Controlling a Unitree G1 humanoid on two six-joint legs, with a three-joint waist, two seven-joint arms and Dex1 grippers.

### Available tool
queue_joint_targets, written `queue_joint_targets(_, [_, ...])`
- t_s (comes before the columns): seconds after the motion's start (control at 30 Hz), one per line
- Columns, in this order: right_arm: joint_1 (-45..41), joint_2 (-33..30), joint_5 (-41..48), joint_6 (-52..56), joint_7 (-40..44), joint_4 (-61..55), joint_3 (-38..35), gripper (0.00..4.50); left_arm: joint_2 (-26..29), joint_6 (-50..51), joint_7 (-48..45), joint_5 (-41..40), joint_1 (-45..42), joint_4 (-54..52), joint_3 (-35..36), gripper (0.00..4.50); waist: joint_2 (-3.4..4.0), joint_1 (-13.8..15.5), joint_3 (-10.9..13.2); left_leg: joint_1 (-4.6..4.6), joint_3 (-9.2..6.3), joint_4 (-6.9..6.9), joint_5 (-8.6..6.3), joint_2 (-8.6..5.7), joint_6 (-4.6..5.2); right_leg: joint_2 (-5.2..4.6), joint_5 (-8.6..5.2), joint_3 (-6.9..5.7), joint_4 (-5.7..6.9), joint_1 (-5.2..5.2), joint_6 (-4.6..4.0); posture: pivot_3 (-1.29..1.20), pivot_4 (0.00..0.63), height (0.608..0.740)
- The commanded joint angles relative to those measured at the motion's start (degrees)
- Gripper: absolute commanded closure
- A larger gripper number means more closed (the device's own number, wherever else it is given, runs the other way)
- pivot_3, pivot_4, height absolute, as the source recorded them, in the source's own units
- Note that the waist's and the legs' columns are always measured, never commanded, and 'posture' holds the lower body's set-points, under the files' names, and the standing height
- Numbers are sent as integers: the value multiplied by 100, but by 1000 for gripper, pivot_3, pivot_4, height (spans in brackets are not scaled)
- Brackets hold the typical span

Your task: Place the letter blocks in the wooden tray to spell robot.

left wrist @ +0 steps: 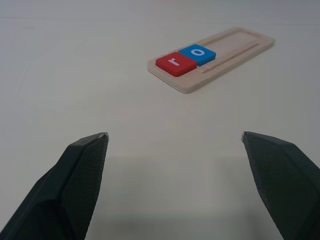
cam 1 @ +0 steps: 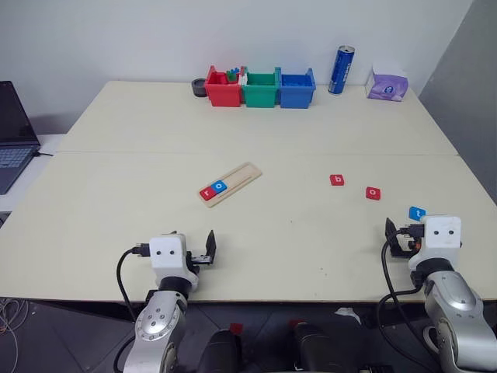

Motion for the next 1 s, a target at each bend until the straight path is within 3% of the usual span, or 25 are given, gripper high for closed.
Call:
queue_joint_targets(0.03, [-5, 16, -99, -73, -98, -301, -122, 41, -2, -120, 83, 112, -20, -277, 7, 0, 0, 0, 0, 0, 0, 0, 0, 0, 0, 0, 0, 0, 0, 0, 0, 0, 150, 740])
queue_joint_targets(1.0, [-190, 26, -116, -141, -136, -211, -29, 41, -26, -375, 174, 290, -204, -147, 182, 0, -2, 0, 1, -1, -2, -3, -1, 0, -1, 0, -5, -1, -2, -2, -7, 0, 150, 740])
